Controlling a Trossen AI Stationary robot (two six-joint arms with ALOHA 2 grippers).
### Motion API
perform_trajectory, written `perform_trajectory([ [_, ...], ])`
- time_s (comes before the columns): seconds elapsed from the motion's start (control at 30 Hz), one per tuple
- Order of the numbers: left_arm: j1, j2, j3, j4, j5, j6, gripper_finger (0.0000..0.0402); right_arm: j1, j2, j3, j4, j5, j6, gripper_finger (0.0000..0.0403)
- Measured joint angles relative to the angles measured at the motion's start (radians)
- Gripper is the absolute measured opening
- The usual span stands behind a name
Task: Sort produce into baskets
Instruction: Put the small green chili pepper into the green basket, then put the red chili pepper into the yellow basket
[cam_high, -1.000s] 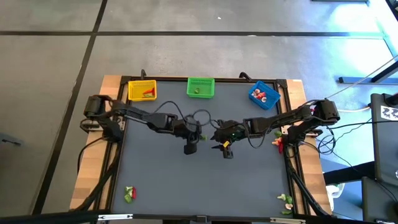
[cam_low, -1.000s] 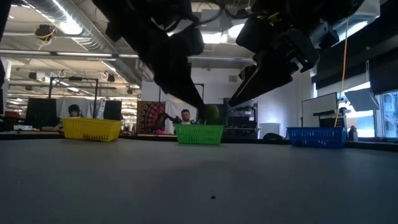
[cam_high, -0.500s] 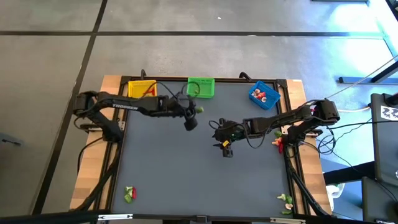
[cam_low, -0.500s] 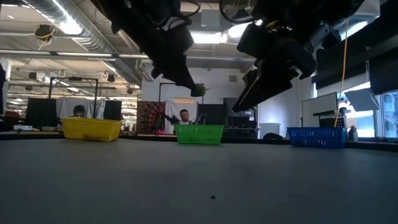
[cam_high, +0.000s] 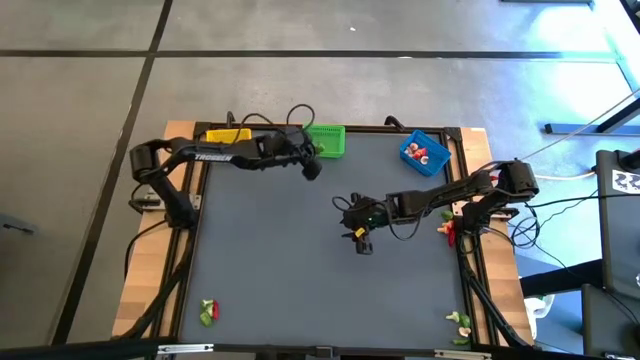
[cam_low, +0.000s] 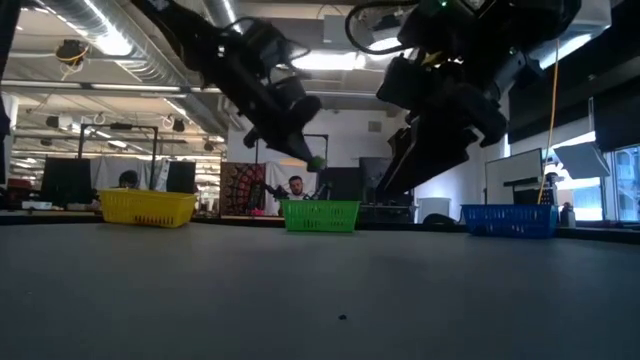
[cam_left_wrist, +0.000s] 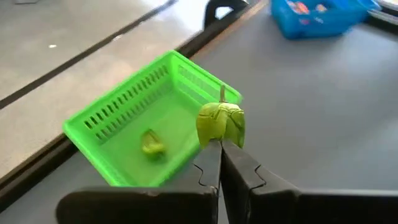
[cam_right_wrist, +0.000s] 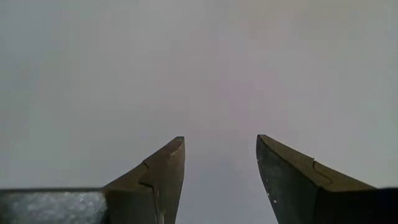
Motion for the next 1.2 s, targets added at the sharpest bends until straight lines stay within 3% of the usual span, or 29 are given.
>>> perform_trajectory([
  [0.33, 0.106, 0.076, -0.001, 0.026, 0.000, -0.014, 0.0001, 0.000, 0.000, 0.000, -0.014, -0.003, -0.025, 0.0198],
  [0.67, 0.121, 0.071, -0.001, 0.038, 0.001, -0.058, 0.0004, 0.000, 0.000, 0.000, -0.003, -0.003, -0.036, 0.0198],
  [0.93, 0.121, 0.064, -0.001, 0.026, 0.008, -0.041, 0.0089, 0.000, 0.026, 0.000, 0.016, -0.024, -0.032, 0.0198],
  [1.2, 0.090, -0.033, -0.001, -0.043, 0.102, -0.021, 0.0150, 0.000, 0.027, -0.001, 0.013, -0.028, -0.027, 0.0198],
])
